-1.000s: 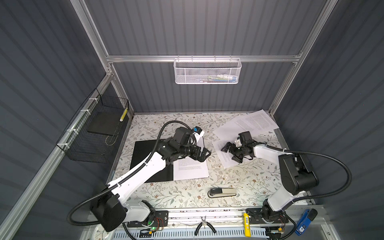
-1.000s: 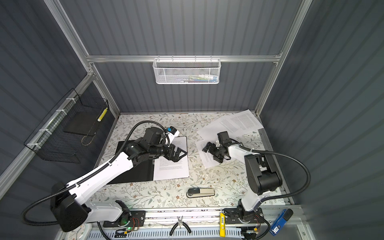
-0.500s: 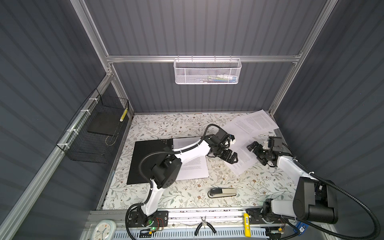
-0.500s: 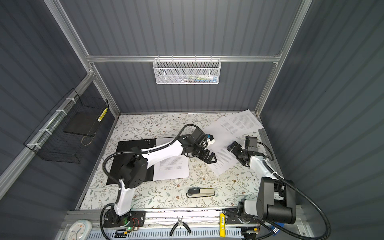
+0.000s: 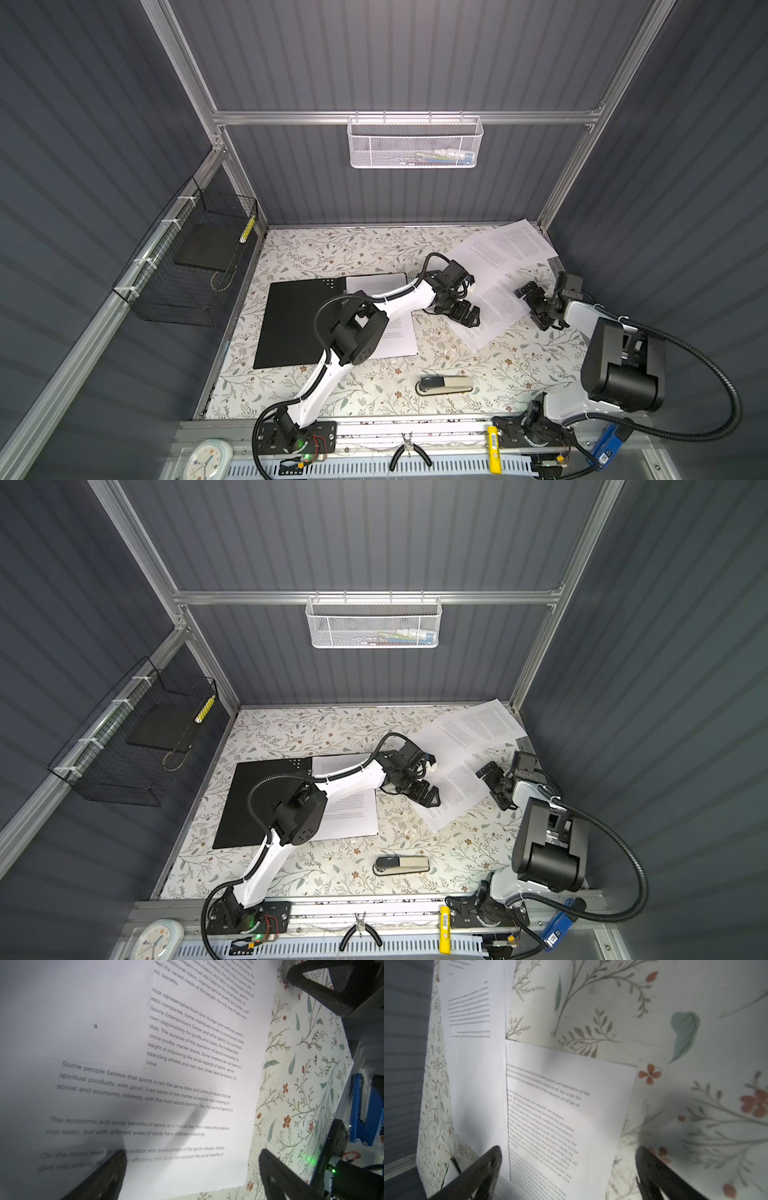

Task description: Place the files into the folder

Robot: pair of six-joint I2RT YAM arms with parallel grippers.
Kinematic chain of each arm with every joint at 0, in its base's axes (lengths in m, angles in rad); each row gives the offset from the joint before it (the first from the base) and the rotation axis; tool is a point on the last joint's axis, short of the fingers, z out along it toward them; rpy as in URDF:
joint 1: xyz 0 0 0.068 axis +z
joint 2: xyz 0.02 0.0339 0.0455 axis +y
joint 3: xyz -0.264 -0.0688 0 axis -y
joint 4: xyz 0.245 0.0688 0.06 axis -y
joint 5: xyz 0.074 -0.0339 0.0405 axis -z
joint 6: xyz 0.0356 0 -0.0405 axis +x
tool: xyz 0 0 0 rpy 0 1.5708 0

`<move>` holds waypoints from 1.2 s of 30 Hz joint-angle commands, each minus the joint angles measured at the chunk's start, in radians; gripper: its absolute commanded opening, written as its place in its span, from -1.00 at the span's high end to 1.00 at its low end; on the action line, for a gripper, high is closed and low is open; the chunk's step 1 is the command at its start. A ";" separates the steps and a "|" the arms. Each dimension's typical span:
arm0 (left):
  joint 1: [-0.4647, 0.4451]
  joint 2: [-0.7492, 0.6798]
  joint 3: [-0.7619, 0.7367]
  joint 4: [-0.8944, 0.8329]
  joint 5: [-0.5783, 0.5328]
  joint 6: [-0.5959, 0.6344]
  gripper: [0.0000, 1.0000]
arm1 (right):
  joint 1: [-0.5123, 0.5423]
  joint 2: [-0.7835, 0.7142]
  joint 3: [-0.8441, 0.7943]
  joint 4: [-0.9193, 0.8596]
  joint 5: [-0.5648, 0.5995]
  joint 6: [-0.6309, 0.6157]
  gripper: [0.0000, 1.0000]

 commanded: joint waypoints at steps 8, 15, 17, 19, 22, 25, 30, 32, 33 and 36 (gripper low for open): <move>0.048 -0.011 -0.123 -0.014 -0.060 -0.015 -0.99 | -0.010 0.141 0.203 -0.194 0.124 -0.066 -0.98; 0.051 -0.008 -0.117 -0.006 -0.043 -0.010 -0.99 | 0.005 0.247 0.326 -0.345 0.157 -0.122 -0.98; 0.052 -0.006 -0.115 -0.001 -0.041 -0.011 -0.99 | 0.021 0.256 0.345 -0.364 0.169 -0.137 -0.98; 0.051 -0.004 -0.112 -0.001 -0.038 -0.010 -0.99 | 0.037 0.270 0.370 -0.393 0.163 -0.151 -0.98; 0.051 -0.004 -0.108 0.002 -0.035 -0.010 -1.00 | 0.061 0.304 0.418 -0.445 0.160 -0.157 -0.98; 0.052 -0.005 -0.098 0.003 -0.035 -0.008 -0.99 | 0.092 0.342 0.466 -0.488 0.138 -0.178 -0.98; 0.052 -0.005 -0.086 0.005 -0.035 -0.007 -0.99 | 0.109 0.389 0.510 -0.543 0.097 -0.186 -0.98; 0.053 -0.005 -0.086 0.008 -0.008 -0.007 -0.99 | 0.115 0.391 0.509 -0.548 0.081 -0.189 -0.98; 0.054 -0.005 -0.085 0.011 -0.002 -0.007 -1.00 | 0.118 0.391 0.503 -0.548 0.063 -0.192 -0.98; 0.053 0.003 -0.082 0.011 0.006 -0.006 -0.99 | 0.121 0.379 0.486 -0.534 0.006 -0.194 -0.98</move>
